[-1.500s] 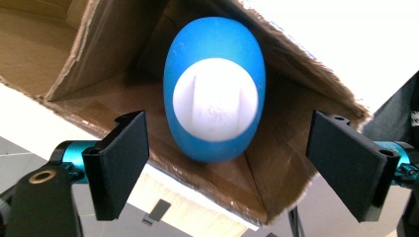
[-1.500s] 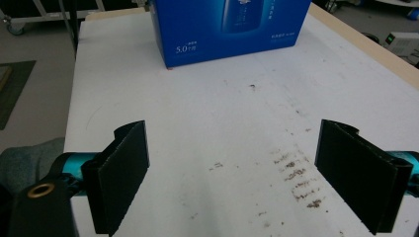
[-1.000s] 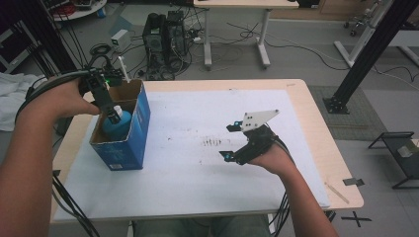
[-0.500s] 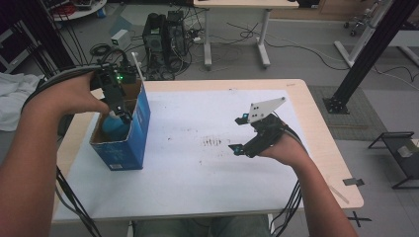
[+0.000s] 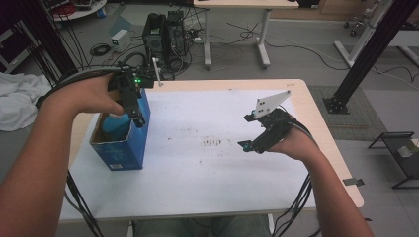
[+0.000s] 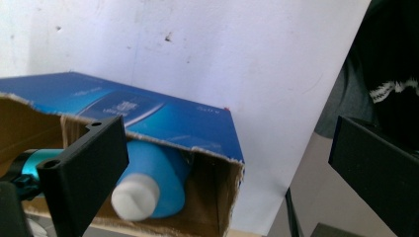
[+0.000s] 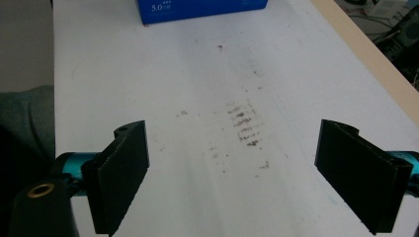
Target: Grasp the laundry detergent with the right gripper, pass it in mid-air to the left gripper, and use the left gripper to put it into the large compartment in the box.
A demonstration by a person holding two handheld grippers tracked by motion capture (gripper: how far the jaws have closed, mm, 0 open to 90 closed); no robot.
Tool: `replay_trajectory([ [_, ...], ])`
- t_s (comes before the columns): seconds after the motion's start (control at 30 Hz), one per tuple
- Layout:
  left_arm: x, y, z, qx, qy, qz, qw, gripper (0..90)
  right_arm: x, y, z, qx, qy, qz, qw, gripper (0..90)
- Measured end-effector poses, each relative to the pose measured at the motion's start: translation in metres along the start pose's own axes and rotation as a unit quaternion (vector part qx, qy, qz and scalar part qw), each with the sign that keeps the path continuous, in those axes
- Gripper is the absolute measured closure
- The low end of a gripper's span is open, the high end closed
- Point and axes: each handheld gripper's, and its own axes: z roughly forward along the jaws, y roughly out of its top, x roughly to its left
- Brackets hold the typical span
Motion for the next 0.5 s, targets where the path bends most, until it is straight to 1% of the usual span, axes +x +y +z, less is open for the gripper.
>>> replay_trajectory([
  [0.03,0.000,0.000,0.000,0.000,0.000,0.000,1.0000,1.7,0.000,0.000,0.000,0.000,0.000,0.000,1.0000,12.5],
  [0.07,-0.002,0.004,0.003,-0.007,-0.002,-0.002,1.0000,1.7,-0.002,0.003,-0.003,0.020,0.003,0.003,0.9998,12.5],
  [0.1,-0.004,0.010,0.006,-0.008,-0.005,0.008,0.9999,1.7,-0.004,0.004,-0.004,0.024,-0.003,-0.002,0.9997,12.5],
  [0.13,-0.004,0.014,0.007,-0.006,-0.008,0.013,0.9999,1.7,-0.005,0.005,-0.005,0.038,0.005,0.002,0.9993,12.5],
  [0.17,-0.005,0.018,0.008,-0.004,-0.009,0.019,0.9998,1.7,-0.007,0.007,-0.005,0.044,0.000,-0.007,0.9990,12.5],
  [0.2,-0.006,0.022,0.010,-0.002,-0.010,0.022,0.9997,1.7,-0.007,0.009,-0.006,0.056,0.004,-0.002,0.9984,12.5],
  [0.23,-0.007,0.026,0.012,0.000,-0.011,0.027,0.9996,1.7,-0.009,0.011,-0.007,0.064,-0.001,-0.008,0.9979,12.5],
  [0.27,-0.007,0.026,0.012,0.000,-0.011,0.027,0.9996,1.7,-0.011,0.012,-0.007,0.073,0.002,-0.011,0.9972,12.5],
  [0.3,-0.009,0.030,0.014,0.002,-0.014,0.031,0.9994,1.7,-0.011,0.012,-0.007,0.073,0.002,-0.011,0.9972,12.5],
  [0.33,-0.009,0.034,0.015,0.004,-0.012,0.037,0.9992,1.7,-0.014,0.016,-0.008,0.089,0.000,-0.018,0.9959,12.5],
  [0.37,-0.010,0.037,0.017,0.005,-0.013,0.040,0.9991,1.7,-0.016,0.016,-0.008,0.096,0.006,-0.020,0.9952,12.5],
  [0.4,-0.011,0.040,0.019,0.007,-0.015,0.043,0.9990,1.7,-0.016,0.016,-0.008,0.096,0.006,-0.020,0.9952,12.5],
  [0.43,-0.011,0.043,0.021,0.008,-0.014,0.045,0.9989,1.7,-0.018,0.017,-0.008,0.109,0.012,-0.021,0.9938,12.5],
  [0.47,-0.011,0.048,0.026,0.010,-0.016,0.046,0.9988,1.7,-0.020,0.018,-0.008,0.113,0.010,-0.021,0.9934,12.5],
  [0.5,-0.011,0.048,0.026,0.010,-0.016,0.046,0.9988,1.7,-0.020,0.018,-0.008,0.113,0.010,-0.021,0.9934,12.5],
])
